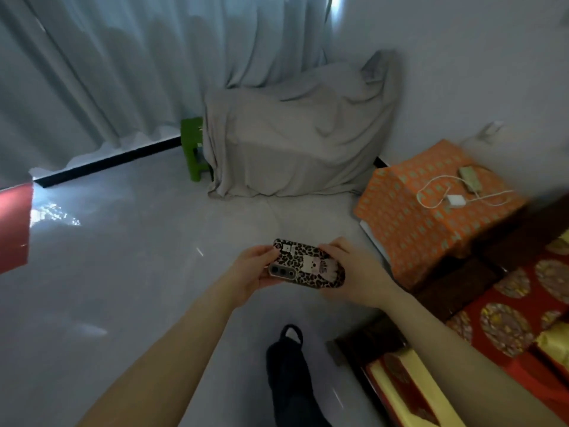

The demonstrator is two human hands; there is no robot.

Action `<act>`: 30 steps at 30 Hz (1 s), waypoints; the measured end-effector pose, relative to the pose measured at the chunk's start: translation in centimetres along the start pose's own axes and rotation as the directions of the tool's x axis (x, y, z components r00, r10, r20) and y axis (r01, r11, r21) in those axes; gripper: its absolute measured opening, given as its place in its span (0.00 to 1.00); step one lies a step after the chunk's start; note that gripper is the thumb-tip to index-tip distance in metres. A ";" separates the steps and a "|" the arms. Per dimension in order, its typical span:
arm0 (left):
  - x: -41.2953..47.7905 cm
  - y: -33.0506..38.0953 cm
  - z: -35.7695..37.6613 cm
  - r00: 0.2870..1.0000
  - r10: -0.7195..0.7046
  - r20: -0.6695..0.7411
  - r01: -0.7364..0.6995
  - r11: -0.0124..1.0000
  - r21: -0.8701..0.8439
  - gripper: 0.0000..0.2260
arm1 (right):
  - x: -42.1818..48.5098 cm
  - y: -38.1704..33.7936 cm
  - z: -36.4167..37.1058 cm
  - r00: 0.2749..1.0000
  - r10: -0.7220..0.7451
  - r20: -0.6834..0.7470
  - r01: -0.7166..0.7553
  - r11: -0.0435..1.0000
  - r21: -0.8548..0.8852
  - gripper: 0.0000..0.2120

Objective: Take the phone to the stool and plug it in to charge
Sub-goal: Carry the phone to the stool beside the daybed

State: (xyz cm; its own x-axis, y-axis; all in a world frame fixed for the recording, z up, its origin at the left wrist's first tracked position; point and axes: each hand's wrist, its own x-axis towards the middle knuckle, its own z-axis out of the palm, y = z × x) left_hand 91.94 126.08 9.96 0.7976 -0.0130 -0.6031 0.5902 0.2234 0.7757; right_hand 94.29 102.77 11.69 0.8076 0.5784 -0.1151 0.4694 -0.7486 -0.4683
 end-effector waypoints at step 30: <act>50.6 28.8 37.9 0.707 -0.437 0.556 -0.010 0.780 0.626 0.18 | 21.1 35.6 -19.5 0.451 0.807 -0.381 -0.779 0.565 0.273 0.45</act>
State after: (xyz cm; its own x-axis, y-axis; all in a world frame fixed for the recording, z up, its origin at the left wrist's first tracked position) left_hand 154.01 94.89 8.83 0.3755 -0.6484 -0.6623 0.5304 -0.4357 0.7273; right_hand 134.97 82.01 9.72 0.8793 -0.4665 -0.0957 -0.4613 -0.7846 -0.4142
